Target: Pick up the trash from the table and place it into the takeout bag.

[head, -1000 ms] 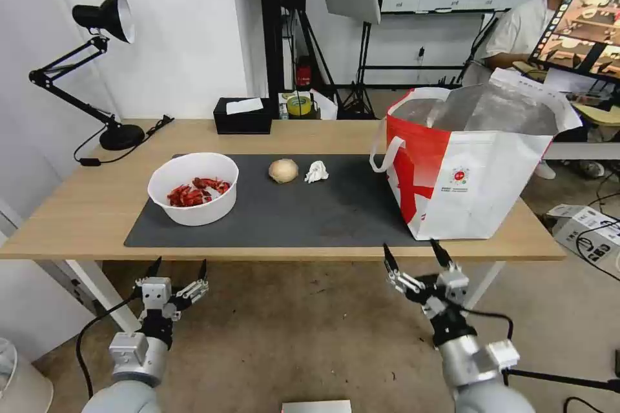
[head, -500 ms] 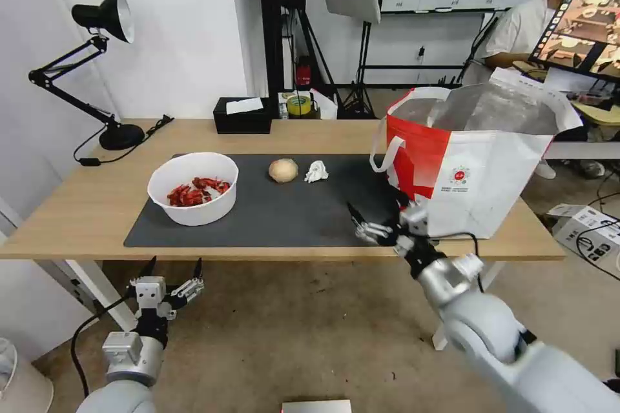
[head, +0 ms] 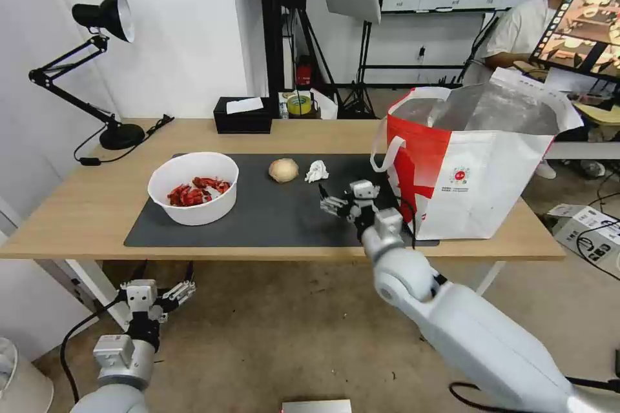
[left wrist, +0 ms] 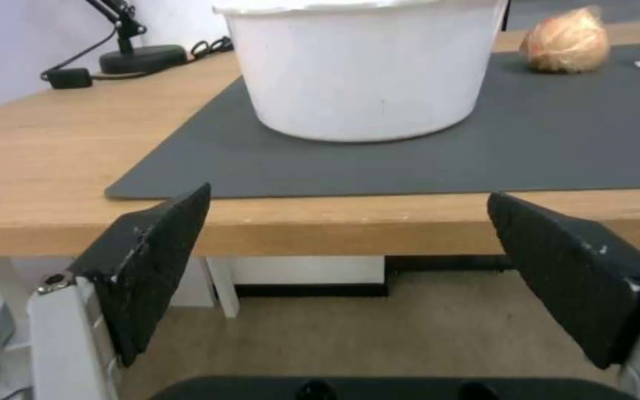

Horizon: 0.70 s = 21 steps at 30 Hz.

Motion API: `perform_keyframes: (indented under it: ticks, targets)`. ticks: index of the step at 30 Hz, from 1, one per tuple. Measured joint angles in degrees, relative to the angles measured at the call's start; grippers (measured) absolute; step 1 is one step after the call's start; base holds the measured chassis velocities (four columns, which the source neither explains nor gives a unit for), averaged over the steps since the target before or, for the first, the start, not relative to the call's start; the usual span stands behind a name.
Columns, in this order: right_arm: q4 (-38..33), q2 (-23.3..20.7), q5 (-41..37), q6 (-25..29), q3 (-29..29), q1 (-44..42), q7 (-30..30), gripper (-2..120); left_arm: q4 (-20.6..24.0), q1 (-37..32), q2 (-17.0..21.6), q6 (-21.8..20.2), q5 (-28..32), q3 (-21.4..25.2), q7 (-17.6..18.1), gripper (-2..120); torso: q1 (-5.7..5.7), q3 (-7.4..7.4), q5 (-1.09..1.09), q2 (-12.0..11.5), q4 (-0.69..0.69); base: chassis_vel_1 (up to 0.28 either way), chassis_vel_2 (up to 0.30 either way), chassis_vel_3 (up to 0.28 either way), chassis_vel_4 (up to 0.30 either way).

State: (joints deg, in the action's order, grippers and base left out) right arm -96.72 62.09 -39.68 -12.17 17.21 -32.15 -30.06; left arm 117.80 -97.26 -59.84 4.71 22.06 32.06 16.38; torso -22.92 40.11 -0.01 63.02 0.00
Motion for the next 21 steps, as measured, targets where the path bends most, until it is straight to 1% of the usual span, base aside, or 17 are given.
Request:
perform_keyframes:
  ticks: [1, 4, 5, 8, 9, 11, 12, 13, 16, 17, 20, 21]
  targets:
    - [0.0, 0.0, 0.0, 0.0, 0.0, 0.0, 0.0, 100, 0.0, 0.0, 0.0, 0.0, 0.0, 0.0, 0.0, 100, 0.0, 0.0, 0.0, 0.0, 0.0, 0.0, 0.0, 0.0, 0.0]
    - [5.98, 3.27, -2.91, -1.77, 2.2, 5.29, -1.83, 100, 0.03, -0.2, -0.16, -0.01, 0.0, 0.01, 0.02, 100, 0.0, 0.0, 0.0, 0.0, 0.0, 0.0, 0.0, 0.0, 0.0]
    - [5.98, 3.27, -2.91, -1.77, 2.2, 5.29, -1.83, 100, 0.03, -0.2, -0.16, -0.01, 0.0, 0.01, 0.02, 100, 0.0, 0.0, 0.0, 0.0, 0.0, 0.0, 0.0, 0.0, 0.0]
    - [12.77, 7.21, -3.89, -3.14, 3.78, 9.19, -3.41, 100, 0.14, -0.33, -0.36, -0.01, -0.02, 0.1, 0.03, 100, 0.0, 0.0, -0.01, 0.01, 0.0, 0.0, 0.0, 0.0, 0.0]
    - [12.77, 7.21, -3.89, -3.14, 3.78, 9.19, -3.41, 100, 0.14, -0.33, -0.36, -0.01, -0.02, 0.1, 0.03, 100, 0.0, 0.0, -0.01, 0.01, 0.0, 0.0, 0.0, 0.0, 0.0]
    - [18.35, 10.28, -4.3, -3.94, 4.43, 11.65, -3.83, 100, 0.18, -0.41, -0.56, -0.01, -0.05, 0.16, 0.05, 100, 0.0, 0.0, 0.0, 0.0, 0.01, 0.0, 0.0, 0.0, 0.0]
    - [20.75, 11.57, -4.42, -4.15, 4.61, 12.62, -3.83, 100, 0.19, -0.46, -0.68, -0.01, -0.05, 0.17, 0.05, 100, 0.0, 0.0, 0.0, 0.0, 0.0, 0.0, 0.0, 0.0, 0.0]
    - [20.75, 11.57, -4.42, -4.15, 4.61, 12.62, -3.83, 100, 0.19, -0.46, -0.68, -0.01, -0.05, 0.17, 0.05, 100, 0.0, 0.0, 0.0, 0.0, 0.0, 0.0, 0.0, 0.0, 0.0]
    - [27.74, 15.28, -4.91, -4.91, 4.77, 15.33, -3.27, 100, 0.22, -0.79, -1.13, 0.02, -0.41, 0.18, 0.04, 100, 0.0, 0.0, 0.0, 0.0, 0.0, 0.0, 0.0, 0.0, 0.0]
    - [27.74, 15.28, -4.91, -4.91, 4.77, 15.33, -3.27, 100, 0.22, -0.79, -1.13, 0.02, -0.41, 0.18, 0.04, 100, 0.0, 0.0, 0.0, 0.0, 0.0, 0.0, 0.0, 0.0, 0.0]
    - [32.38, 17.79, -5.25, -5.44, 4.74, 17.13, -2.01, 100, 0.23, -1.1, -1.35, 0.11, -0.82, 0.06, 0.02, 100, 0.0, 0.0, 0.0, 0.0, 0.01, 0.0, 0.0, 0.0, 0.0]
    - [32.38, 17.79, -5.25, -5.44, 4.74, 17.13, -2.01, 100, 0.23, -1.1, -1.35, 0.11, -0.82, 0.06, 0.02, 100, 0.0, 0.0, 0.0, 0.0, 0.01, 0.0, 0.0, 0.0, 0.0]
